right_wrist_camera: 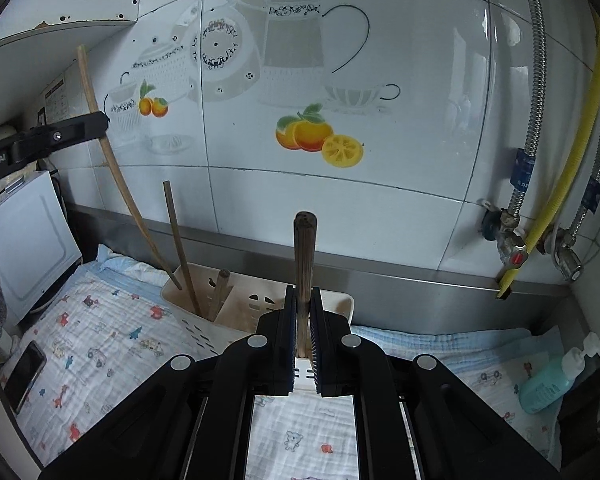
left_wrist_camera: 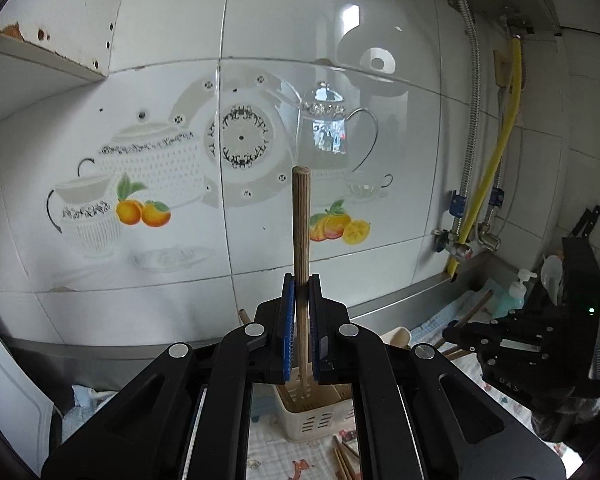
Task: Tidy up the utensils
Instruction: 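Open the left tool to release the chopstick while the right tool opens too, then withdraw both tools from the holder back toward the chopstick pile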
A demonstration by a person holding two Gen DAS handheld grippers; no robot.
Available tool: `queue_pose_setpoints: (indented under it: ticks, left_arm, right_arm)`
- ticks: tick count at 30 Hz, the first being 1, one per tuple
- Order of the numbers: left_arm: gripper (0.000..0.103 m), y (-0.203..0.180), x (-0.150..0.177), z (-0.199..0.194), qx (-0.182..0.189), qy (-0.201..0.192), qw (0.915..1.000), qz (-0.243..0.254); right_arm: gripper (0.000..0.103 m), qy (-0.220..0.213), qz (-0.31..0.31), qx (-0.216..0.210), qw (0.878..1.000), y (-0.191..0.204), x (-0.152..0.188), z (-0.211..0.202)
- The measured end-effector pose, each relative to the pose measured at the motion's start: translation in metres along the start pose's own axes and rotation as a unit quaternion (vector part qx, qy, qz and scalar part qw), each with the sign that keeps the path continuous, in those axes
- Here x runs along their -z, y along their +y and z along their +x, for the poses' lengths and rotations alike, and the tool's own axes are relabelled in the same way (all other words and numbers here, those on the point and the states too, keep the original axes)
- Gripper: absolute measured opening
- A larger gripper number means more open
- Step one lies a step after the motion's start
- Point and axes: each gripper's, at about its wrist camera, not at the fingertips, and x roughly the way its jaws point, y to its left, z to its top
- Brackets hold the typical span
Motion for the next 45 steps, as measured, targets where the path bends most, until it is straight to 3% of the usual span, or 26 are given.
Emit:
queue_pose_setpoints:
  ticks: [11,18,23,25,27,31,33,38,43,45]
  left_arm:
    - [0.006,0.013,0.033,0.044,0.016,0.064,0.9973,-0.034]
    - [0.008,0.014,0.036,0.042,0.021,0.063,0.9972,-0.034]
    - [0.010,0.016,0.033,0.027,0.021,0.056,0.9974,-0.040]
    - [0.015,0.017,0.034,0.017,0.021,0.052,0.9975,-0.044]
    - [0.028,0.018,0.037,0.007,0.021,0.047,0.9975,-0.048]
    - [0.033,0.019,0.048,-0.018,0.021,0.040,0.9976,-0.053]
    - [0.043,0.019,0.056,-0.029,0.014,0.039,0.9978,-0.052]
    - [0.052,0.017,0.082,-0.052,0.008,0.048,0.9974,-0.052]
    - [0.056,0.014,0.114,-0.066,0.000,0.061,0.9968,-0.052]
    - [0.068,0.013,0.129,-0.071,-0.012,0.067,0.9964,-0.050]
  right_arm:
    - [0.007,-0.003,0.002,0.000,1.000,-0.003,0.003,-0.002]
    - [0.007,-0.018,0.005,0.005,1.000,-0.005,0.000,-0.016]
    - [0.015,-0.035,0.004,0.007,0.999,-0.004,0.000,-0.036]
    - [0.018,-0.043,0.003,0.009,0.999,-0.002,0.002,-0.046]
    - [0.018,-0.049,0.004,0.006,0.999,0.000,0.006,-0.057]
    - [0.020,-0.058,0.004,-0.001,0.998,0.008,0.023,-0.077]
    - [0.023,-0.059,0.002,-0.002,0.998,0.013,0.034,-0.084]
    - [0.024,-0.054,0.001,-0.011,0.998,0.028,0.068,-0.097]
    - [0.029,-0.042,0.021,-0.028,0.998,0.038,0.106,-0.099]
    - [0.029,-0.033,0.023,-0.029,0.999,0.043,0.122,-0.098]
